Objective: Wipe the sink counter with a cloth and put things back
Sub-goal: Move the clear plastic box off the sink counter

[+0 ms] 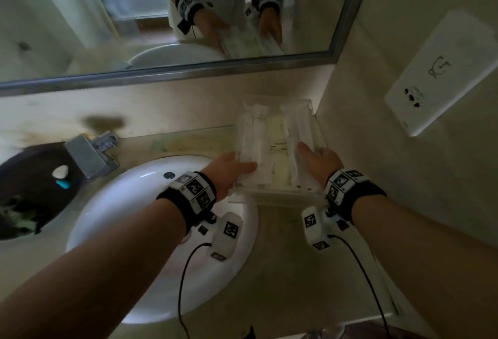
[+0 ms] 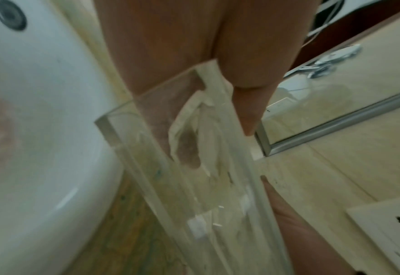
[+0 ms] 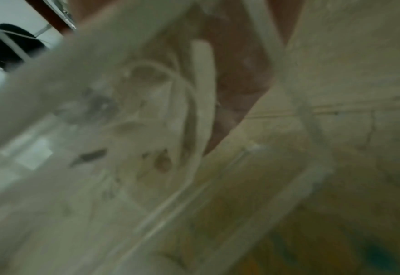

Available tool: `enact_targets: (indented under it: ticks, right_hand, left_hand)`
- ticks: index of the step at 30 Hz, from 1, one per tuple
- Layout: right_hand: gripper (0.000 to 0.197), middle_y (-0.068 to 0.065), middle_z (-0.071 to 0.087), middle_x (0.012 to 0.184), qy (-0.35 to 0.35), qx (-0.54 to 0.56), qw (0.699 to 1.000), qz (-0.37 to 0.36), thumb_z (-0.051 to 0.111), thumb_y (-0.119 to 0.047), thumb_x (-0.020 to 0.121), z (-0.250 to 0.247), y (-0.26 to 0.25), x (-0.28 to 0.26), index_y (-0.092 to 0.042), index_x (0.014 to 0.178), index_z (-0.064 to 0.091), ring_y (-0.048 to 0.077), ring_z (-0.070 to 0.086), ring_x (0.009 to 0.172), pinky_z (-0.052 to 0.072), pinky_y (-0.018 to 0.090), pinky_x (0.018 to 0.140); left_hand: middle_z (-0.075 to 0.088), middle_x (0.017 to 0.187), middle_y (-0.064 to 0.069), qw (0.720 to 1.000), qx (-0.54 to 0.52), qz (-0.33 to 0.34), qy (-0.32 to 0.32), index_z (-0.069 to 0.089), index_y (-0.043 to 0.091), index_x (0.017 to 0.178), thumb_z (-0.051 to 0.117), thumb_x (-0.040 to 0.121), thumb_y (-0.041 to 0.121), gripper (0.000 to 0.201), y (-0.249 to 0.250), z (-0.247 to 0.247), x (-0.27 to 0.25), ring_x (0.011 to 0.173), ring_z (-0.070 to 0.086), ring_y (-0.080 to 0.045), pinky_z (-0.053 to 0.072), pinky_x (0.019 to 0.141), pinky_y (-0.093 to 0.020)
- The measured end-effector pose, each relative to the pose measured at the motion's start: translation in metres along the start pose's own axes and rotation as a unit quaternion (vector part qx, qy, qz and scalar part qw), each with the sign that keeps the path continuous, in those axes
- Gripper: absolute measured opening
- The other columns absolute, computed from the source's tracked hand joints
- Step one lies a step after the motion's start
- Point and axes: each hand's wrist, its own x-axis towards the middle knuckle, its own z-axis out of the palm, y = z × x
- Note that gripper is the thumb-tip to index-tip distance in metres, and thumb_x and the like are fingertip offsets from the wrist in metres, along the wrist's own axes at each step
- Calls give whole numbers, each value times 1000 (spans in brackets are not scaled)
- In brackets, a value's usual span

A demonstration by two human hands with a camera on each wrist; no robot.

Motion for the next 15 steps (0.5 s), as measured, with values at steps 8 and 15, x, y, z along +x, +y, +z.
enact_targets:
  ticks: [8, 15]
  right_hand:
    - [70, 7, 58, 129, -15, 8, 998, -60, 60, -56, 83, 75, -3, -62, -8, 132, 50, 23, 58, 108, 45, 27, 87]
    - [79, 10, 56, 132, -28, -65, 993, -90, 55, -63, 81, 145, 8, -134, -7, 136, 47, 28, 57, 115, 46, 39, 100]
  left_hand:
    - [68, 103, -15, 988, 33, 80, 130, 62, 8, 110, 63, 87, 9, 23, -21, -72, -69, 84, 68, -28, 59, 64, -32]
    - [64, 86, -17, 976, 113, 60, 175, 64, 0, 90, 68, 82, 11, 14, -63, -147, -141, 81, 63, -28, 55, 80, -42]
